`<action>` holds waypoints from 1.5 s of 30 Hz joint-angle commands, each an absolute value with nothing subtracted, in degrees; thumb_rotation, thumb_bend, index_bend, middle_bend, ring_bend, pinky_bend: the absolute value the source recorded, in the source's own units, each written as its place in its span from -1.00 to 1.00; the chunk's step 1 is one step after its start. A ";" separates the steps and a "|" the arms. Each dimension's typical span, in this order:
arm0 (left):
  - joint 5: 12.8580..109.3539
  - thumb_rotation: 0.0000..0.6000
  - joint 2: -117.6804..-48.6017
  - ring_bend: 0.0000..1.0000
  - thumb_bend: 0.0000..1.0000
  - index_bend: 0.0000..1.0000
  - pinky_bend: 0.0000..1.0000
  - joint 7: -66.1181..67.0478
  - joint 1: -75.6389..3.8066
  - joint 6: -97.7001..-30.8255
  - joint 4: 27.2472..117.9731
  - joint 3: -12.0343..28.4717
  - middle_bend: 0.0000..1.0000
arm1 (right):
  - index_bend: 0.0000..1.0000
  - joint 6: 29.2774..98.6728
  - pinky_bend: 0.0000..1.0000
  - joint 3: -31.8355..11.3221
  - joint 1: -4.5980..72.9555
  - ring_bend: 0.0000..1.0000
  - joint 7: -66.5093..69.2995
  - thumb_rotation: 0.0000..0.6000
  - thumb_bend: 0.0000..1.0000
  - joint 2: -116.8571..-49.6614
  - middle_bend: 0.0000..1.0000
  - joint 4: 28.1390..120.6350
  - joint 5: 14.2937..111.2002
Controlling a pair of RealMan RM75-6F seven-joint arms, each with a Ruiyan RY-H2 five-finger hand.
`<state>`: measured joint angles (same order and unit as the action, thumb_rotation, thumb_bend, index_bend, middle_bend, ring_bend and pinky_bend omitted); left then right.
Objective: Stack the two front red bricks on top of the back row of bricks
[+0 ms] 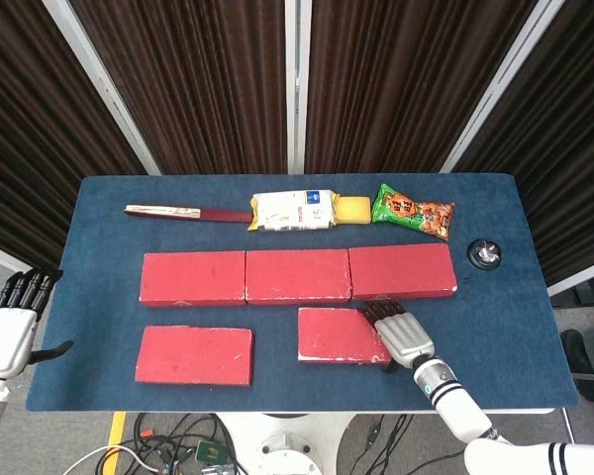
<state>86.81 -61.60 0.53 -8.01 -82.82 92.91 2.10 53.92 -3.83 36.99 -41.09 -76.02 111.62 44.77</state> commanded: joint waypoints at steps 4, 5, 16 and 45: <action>86.93 1.00 -61.19 -1.00 -1.00 -1.00 -0.96 -0.24 -7.94 -82.86 93.12 2.01 -1.00 | -1.00 53.77 -1.00 -3.72 39.34 -1.00 -40.54 1.00 -0.89 -77.77 -1.00 110.26 42.31; 87.14 1.00 -61.02 -1.00 -1.00 -1.00 -0.96 -0.43 -7.87 -82.99 93.25 1.92 -1.00 | -1.00 53.79 -1.00 -3.62 39.71 -1.00 -40.37 1.00 -0.90 -78.03 -1.00 110.06 41.91; 87.10 1.00 -61.03 -1.00 -1.00 -1.00 -0.96 -0.36 -8.13 -82.49 93.23 1.89 -1.00 | -1.00 54.37 -1.00 -2.26 41.87 -1.00 -38.54 1.00 -0.92 -79.16 -1.00 108.96 40.01; 86.88 1.00 -61.18 -1.00 -1.00 -1.00 -0.97 -0.93 -8.50 -81.75 92.67 1.78 -1.00 | -1.00 56.31 -1.00 0.76 43.20 -1.00 -34.60 1.00 -0.91 -79.32 -1.00 109.15 41.62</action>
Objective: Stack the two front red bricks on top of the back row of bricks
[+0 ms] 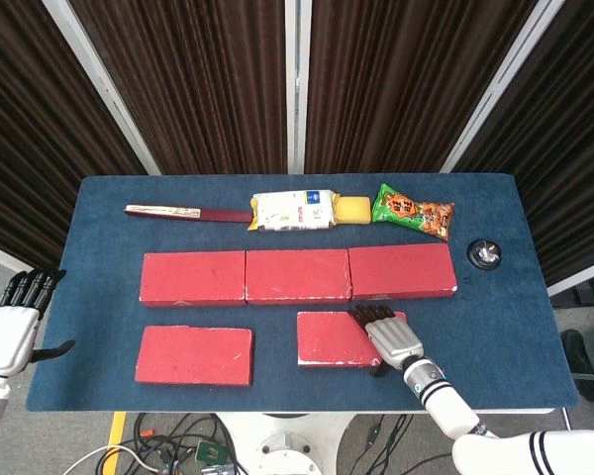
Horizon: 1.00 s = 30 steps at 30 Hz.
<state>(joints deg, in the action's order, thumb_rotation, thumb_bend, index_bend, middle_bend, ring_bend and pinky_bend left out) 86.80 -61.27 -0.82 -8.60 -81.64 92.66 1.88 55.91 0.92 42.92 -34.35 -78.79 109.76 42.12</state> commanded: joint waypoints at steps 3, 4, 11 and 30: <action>86.89 1.00 -61.01 -1.00 -1.00 -1.00 -0.97 -1.24 -8.31 -82.00 92.60 1.73 -1.00 | -1.00 56.83 -1.00 0.27 43.76 -1.00 -35.07 1.00 -0.92 -80.12 -1.00 108.66 40.07; 86.89 1.00 -60.94 -1.00 -1.00 -1.00 -0.97 -1.34 -8.26 -82.04 92.58 1.70 -1.00 | -1.00 56.85 -1.00 0.15 43.95 -1.00 -35.19 1.00 -0.92 -80.30 -1.00 108.54 39.75; 86.65 1.00 -60.84 -1.00 -1.00 -1.00 -0.97 -1.81 -8.42 -81.78 92.22 1.85 -1.00 | -1.00 56.03 -1.00 0.60 45.53 -1.00 -36.68 1.00 -0.92 -81.84 -1.00 107.47 37.41; 86.77 1.00 -60.49 -1.00 -1.00 -1.00 -0.97 -1.99 -8.11 -82.03 92.46 1.59 -1.00 | -1.00 59.03 -0.87 2.13 45.99 -0.99 -38.08 1.00 -0.68 -84.00 -0.74 106.23 38.74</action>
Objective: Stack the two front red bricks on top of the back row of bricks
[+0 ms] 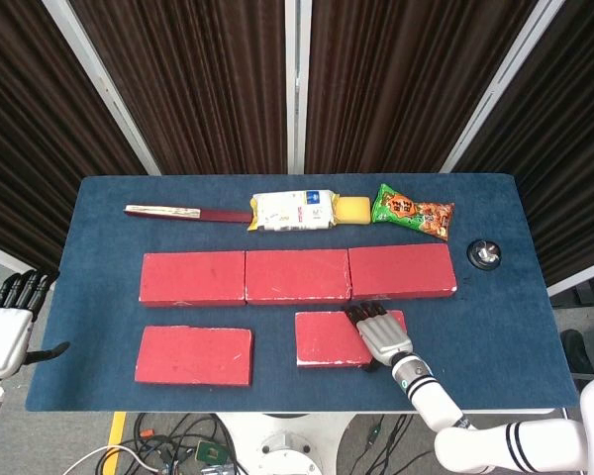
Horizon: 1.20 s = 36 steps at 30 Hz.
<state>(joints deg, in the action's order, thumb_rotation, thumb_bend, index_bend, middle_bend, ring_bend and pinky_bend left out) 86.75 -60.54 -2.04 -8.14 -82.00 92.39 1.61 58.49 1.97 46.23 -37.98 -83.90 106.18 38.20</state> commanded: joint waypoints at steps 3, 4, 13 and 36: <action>86.58 1.00 -60.55 -1.00 -1.00 -1.00 -0.97 -1.86 -8.33 -81.72 92.46 1.75 -1.00 | -1.00 59.93 -0.80 2.22 45.50 -0.94 -37.78 1.00 -0.64 -83.58 -0.68 106.90 40.09; 86.50 1.00 -60.62 -1.00 -1.00 -1.00 -0.97 -1.79 -8.42 -81.60 92.42 1.80 -1.00 | -1.00 60.22 -0.77 2.26 45.36 -0.91 -37.71 1.00 -0.63 -83.38 -0.67 107.13 40.66; 86.71 1.00 -60.37 -1.00 -1.00 -1.00 -0.97 -1.26 -8.47 -81.64 93.06 1.75 -1.00 | -1.00 62.36 -0.63 2.36 43.61 -0.81 -35.95 1.00 -0.60 -79.80 -0.63 111.81 46.24; 86.77 1.00 -59.25 -1.00 -1.00 -1.00 -0.97 -3.36 -8.83 -80.39 93.19 1.33 -1.00 | -1.00 43.28 -0.64 -10.22 61.91 -0.81 -37.59 1.00 -0.63 -74.70 -0.65 96.13 32.99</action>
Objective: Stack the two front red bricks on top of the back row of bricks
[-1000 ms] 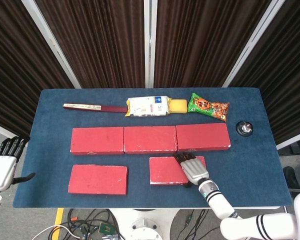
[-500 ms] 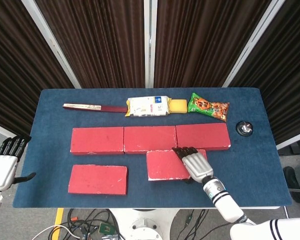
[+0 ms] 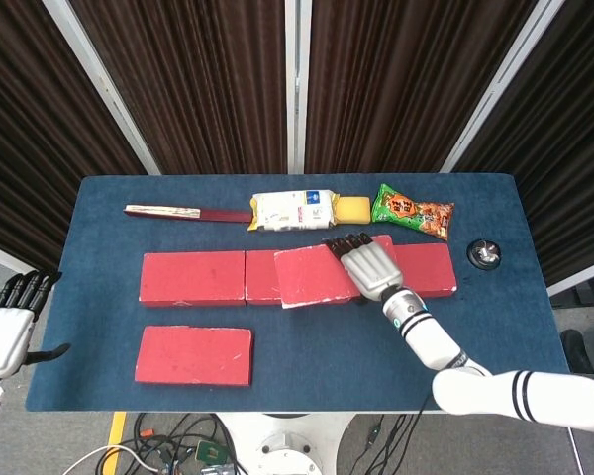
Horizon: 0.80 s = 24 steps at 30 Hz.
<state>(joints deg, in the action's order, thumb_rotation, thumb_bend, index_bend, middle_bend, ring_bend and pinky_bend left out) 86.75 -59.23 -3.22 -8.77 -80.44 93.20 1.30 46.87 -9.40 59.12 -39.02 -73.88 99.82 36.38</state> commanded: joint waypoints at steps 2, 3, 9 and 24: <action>86.82 1.00 -59.22 -1.00 -1.00 -1.00 -0.97 -3.61 -8.88 -80.36 93.16 1.33 -1.00 | -1.00 41.50 -0.64 -9.82 63.24 -0.82 -37.08 1.00 -0.63 -75.44 -0.65 93.75 31.47; 86.84 1.00 -59.20 -1.00 -1.00 -1.00 -0.97 -3.71 -8.87 -80.36 93.13 1.33 -1.00 | -1.00 40.92 -0.64 -9.49 63.71 -0.82 -36.94 1.00 -0.63 -75.80 -0.65 92.84 30.89; 86.45 1.00 -59.10 -1.00 -1.00 -1.00 -0.97 -4.94 -8.91 -80.03 92.48 1.37 -1.00 | -1.00 38.71 -0.65 -7.14 65.65 -0.84 -35.41 1.00 -0.63 -77.61 -0.66 89.33 27.53; 86.88 1.00 -59.20 -1.00 -1.00 -1.00 -0.97 -6.83 -9.00 -80.13 91.44 1.30 -1.00 | -1.00 37.71 -0.65 -4.44 66.38 -0.85 -29.59 1.00 -0.63 -79.18 -0.67 87.29 26.33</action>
